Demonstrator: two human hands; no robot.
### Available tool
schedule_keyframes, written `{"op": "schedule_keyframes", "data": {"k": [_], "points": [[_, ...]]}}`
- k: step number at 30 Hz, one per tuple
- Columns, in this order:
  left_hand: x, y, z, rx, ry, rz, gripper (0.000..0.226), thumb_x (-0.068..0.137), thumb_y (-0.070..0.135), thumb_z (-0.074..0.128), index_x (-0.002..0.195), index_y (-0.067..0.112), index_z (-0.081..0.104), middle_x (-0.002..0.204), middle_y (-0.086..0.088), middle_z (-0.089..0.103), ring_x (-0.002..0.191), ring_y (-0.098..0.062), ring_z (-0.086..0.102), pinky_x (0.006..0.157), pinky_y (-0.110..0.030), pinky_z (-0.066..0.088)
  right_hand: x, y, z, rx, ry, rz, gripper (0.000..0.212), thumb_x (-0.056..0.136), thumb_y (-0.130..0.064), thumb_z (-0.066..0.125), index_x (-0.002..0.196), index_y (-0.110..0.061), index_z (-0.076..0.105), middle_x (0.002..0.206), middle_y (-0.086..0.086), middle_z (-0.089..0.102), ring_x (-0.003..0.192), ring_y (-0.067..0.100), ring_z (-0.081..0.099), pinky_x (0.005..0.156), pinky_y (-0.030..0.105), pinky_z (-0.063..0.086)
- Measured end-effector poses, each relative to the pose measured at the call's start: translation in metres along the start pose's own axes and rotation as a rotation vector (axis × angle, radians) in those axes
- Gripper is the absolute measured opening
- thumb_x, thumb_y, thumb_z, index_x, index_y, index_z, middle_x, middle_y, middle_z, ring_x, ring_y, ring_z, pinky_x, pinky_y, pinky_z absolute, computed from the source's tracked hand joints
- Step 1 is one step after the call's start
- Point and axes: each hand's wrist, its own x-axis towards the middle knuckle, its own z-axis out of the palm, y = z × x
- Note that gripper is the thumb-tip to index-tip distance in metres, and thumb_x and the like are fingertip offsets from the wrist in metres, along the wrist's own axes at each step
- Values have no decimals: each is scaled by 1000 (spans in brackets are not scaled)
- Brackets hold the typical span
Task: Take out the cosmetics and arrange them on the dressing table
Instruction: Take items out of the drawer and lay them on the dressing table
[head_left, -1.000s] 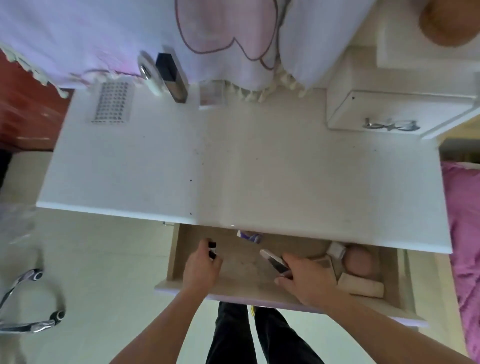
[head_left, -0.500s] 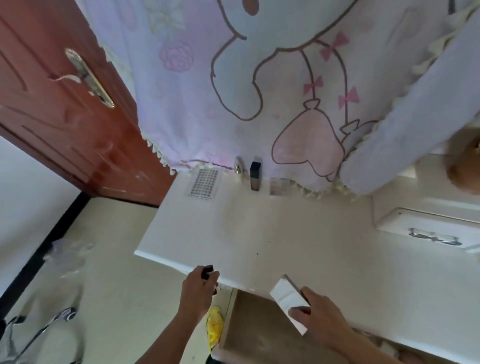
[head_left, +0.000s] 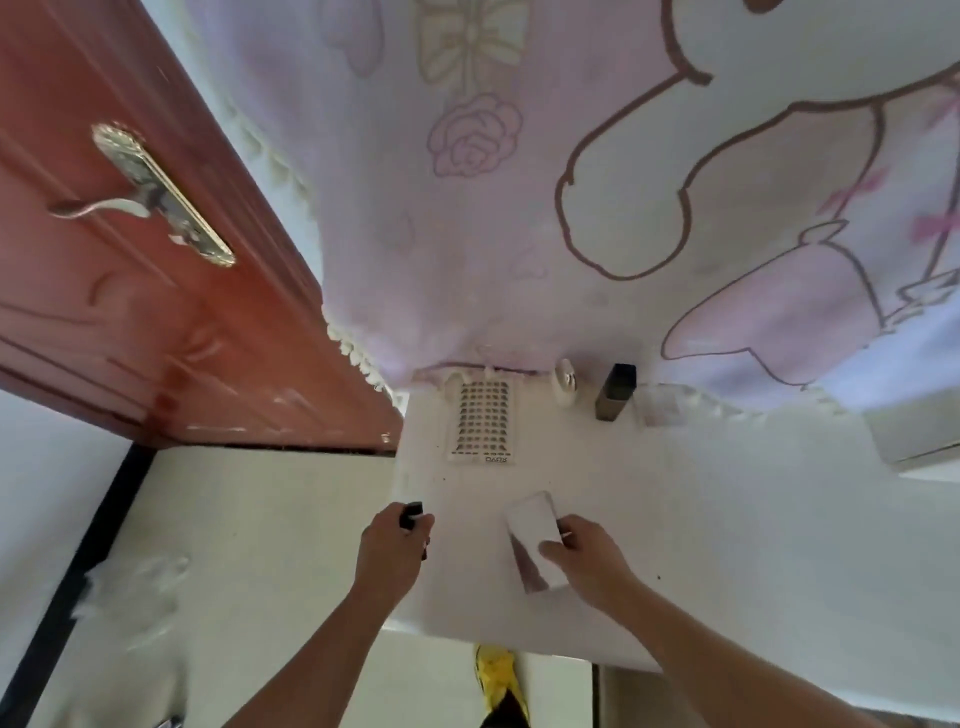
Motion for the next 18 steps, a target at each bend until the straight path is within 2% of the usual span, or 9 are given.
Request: {"op": "schedule_keyframes", "data": {"k": [3,5,6,8,10,13,16,18], "points": [[27,-8,-27,42,-10,-16,10,91,21,63,90,11,62,70,-5,67,72,-25,68,72,-41,56,23,-36,30,133,3,38,19,82,-26,70,95,-13,66,80,-2,64,74,19,60,64,31,46],[40,-13,-39,76,1,-21,12,92,21,61,91,9,61,72,-5,66,71,-25,68,67,-35,52,35,-49,45,206,-8,78,20,83,-25,71,92,-9,66,74,1,63,64,21,59,62,36,52],[46,-16,-45,102,16,-23,13,93,21,60,91,9,61,73,-5,66,71,-25,68,64,-33,49,40,-54,51,218,-14,91,19,84,-25,71,91,-8,66,73,2,64,59,20,59,57,34,52],[56,-20,-56,152,55,-29,13,93,22,59,91,10,60,73,-4,65,72,-25,66,62,-31,43,48,-63,59,194,-14,97,19,85,-24,70,89,-7,68,74,4,67,54,19,60,51,29,52],[67,-26,-66,183,91,-37,14,93,23,59,92,9,61,75,-5,66,74,-27,65,62,-31,39,54,-72,65,143,-8,91,20,83,-27,71,80,-8,67,68,2,65,55,18,60,53,30,51],[77,-25,-76,191,115,-32,15,92,22,60,91,7,62,73,-7,66,74,-27,65,63,-30,38,57,-82,70,-21,13,104,28,76,-34,74,61,-16,59,59,-5,61,56,11,57,49,25,40],[84,-16,-79,172,119,3,11,90,17,62,90,7,62,71,-3,64,67,-17,63,60,-28,40,60,-89,75,-95,27,117,31,69,-41,75,64,-13,63,63,-2,67,61,14,62,50,25,41],[88,-6,-78,123,119,21,5,88,12,65,90,10,62,71,3,62,65,-9,59,59,-24,41,62,-89,77,-146,34,113,35,67,-47,73,65,-14,63,62,-4,62,63,16,61,49,25,39]]}}
